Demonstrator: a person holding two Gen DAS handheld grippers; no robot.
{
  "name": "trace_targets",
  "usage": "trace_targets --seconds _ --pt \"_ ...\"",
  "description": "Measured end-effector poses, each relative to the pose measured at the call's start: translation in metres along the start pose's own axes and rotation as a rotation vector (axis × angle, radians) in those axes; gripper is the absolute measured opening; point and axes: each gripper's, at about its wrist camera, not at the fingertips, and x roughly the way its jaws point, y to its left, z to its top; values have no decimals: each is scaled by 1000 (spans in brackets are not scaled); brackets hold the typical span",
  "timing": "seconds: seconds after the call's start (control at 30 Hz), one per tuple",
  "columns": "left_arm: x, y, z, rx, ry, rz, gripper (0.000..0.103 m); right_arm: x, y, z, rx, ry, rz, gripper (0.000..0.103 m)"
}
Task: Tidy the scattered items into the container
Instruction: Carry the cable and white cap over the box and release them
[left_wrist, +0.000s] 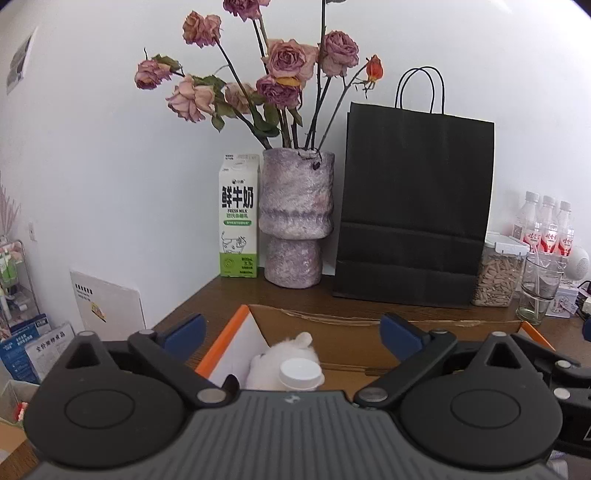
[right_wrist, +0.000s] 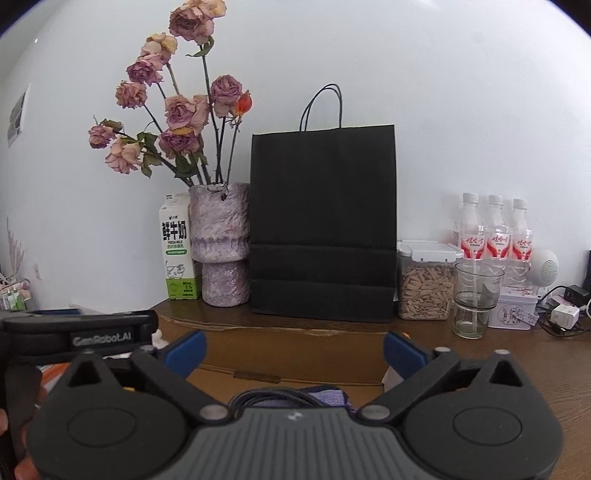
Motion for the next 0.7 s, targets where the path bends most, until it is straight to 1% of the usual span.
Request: trace_targets --seconds 0.07,0.17,0.33,0.6,0.7 --pt "-1 0 2 3 -5 -1 103 -2 0 1 -2 -11 -15 103" --pt "-2 1 1 -9 -11 7 103 -2 -1 1 7 -5 9 103" --pt "-1 4 0 -28 -5 17 103 -1 2 -1 -10 1 7 103" --pt "-3 4 -2 -25 -15 11 103 -2 4 -3 -23 5 6 103" --pt "-4 4 -4 -16 -31 9 103 -2 6 -4 -32 10 4 103"
